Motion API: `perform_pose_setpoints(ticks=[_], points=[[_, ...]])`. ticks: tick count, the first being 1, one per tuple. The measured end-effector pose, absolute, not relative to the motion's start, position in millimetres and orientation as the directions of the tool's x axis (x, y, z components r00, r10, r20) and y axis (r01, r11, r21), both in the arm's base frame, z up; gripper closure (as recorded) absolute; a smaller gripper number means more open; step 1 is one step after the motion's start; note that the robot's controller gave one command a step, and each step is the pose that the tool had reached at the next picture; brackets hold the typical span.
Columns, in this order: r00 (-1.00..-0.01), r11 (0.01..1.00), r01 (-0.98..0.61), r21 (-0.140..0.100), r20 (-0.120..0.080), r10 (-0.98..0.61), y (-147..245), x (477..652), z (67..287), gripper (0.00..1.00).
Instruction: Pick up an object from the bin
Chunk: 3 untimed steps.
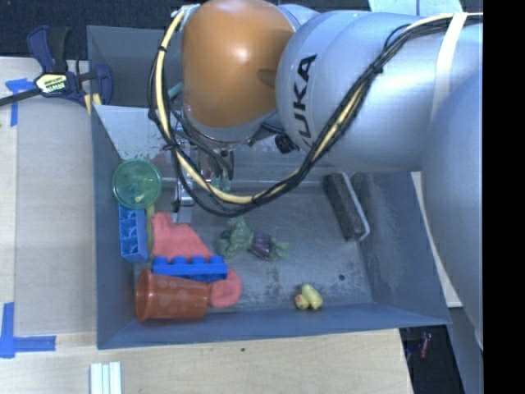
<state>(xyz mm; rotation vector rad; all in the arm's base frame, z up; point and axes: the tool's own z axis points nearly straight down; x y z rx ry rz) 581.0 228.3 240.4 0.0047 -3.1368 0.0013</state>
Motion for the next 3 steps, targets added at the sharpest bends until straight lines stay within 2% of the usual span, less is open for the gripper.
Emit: perform_pose_setpoints(ticks=[1,2,3], points=[[-1.0,1.0,0.0,0.001,-0.003,0.0,227.5,582.9,245.0,0.0],[-0.985,0.985,-0.174,0.002,-0.012,-0.174,223.6,575.9,214.3,0.0],[-0.96,0.96,-0.279,0.001,-0.003,-0.279,223.4,546.7,178.3,0.0]])
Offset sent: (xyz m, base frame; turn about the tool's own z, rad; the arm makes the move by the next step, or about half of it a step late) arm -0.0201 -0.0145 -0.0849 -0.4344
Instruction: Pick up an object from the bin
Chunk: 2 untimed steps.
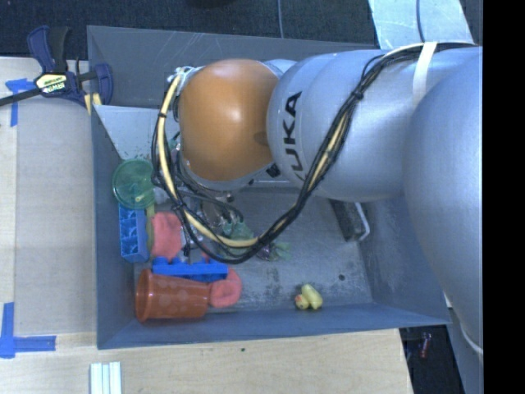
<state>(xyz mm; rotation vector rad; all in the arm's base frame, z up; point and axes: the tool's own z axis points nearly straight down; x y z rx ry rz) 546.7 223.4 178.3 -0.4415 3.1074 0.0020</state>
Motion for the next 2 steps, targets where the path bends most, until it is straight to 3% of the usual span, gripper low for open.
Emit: perform_pose_setpoints(ticks=[1,2], points=[[-0.988,0.988,-0.153,0.001,-0.005,-0.153,222.9,524.2,153.6,0.0],[-0.948,0.948,-0.32,0.0,-0.007,-0.32,223.2,519.3,128.3,0.0]])
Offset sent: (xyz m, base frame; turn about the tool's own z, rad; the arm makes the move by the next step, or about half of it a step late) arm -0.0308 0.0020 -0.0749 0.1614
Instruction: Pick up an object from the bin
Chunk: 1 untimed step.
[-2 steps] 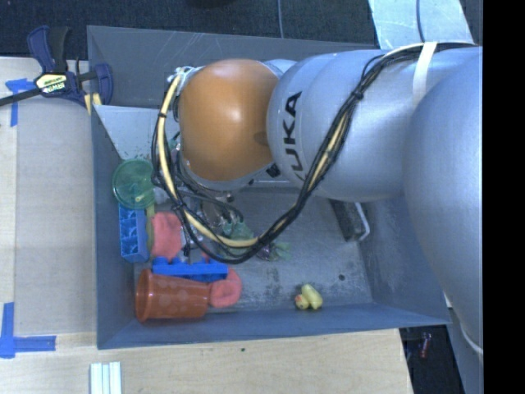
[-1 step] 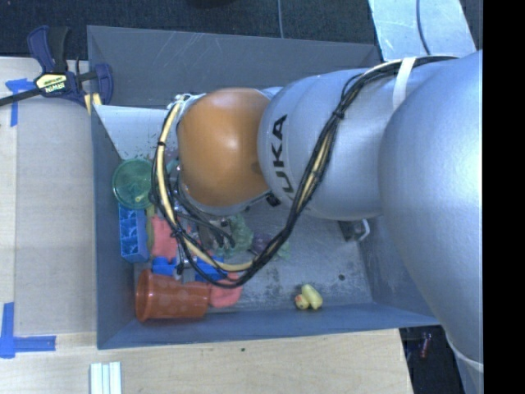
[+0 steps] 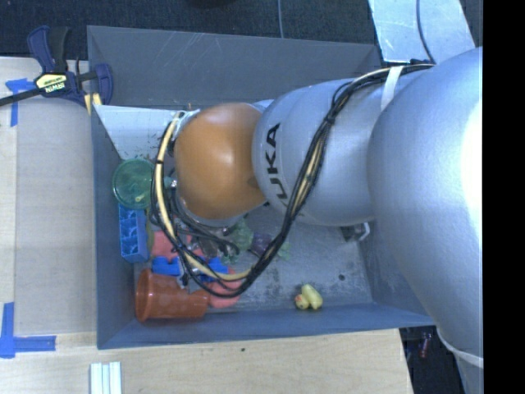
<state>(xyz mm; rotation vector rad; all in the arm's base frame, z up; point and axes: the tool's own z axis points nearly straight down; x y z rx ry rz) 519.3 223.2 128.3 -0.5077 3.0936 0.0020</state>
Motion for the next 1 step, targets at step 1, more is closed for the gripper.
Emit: perform_pose_setpoints(ticks=[1], points=[[-0.978,0.978,-0.208,0.001,-0.009,-0.208,153.8,508.1,115.2,0.0]])
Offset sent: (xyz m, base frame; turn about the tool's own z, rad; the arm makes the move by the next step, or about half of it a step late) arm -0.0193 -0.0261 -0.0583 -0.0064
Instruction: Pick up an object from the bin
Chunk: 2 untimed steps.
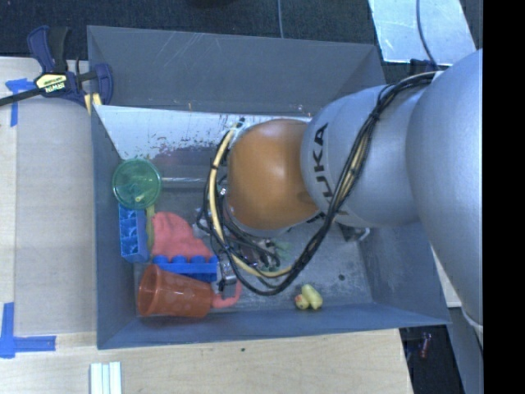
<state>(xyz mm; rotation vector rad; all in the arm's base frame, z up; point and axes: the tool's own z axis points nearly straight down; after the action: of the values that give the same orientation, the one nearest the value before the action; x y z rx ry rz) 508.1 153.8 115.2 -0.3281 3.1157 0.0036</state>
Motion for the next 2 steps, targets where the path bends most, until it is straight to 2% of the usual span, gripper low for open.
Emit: perform_pose_setpoints(ticks=[1,2], points=[[-0.946,0.946,-0.324,0.004,-0.015,-0.324,197.3,502.7,72.5,1.0],[-0.946,0.946,-0.324,0.004,-0.015,-0.324,197.3,502.8,72.5,1.0]])
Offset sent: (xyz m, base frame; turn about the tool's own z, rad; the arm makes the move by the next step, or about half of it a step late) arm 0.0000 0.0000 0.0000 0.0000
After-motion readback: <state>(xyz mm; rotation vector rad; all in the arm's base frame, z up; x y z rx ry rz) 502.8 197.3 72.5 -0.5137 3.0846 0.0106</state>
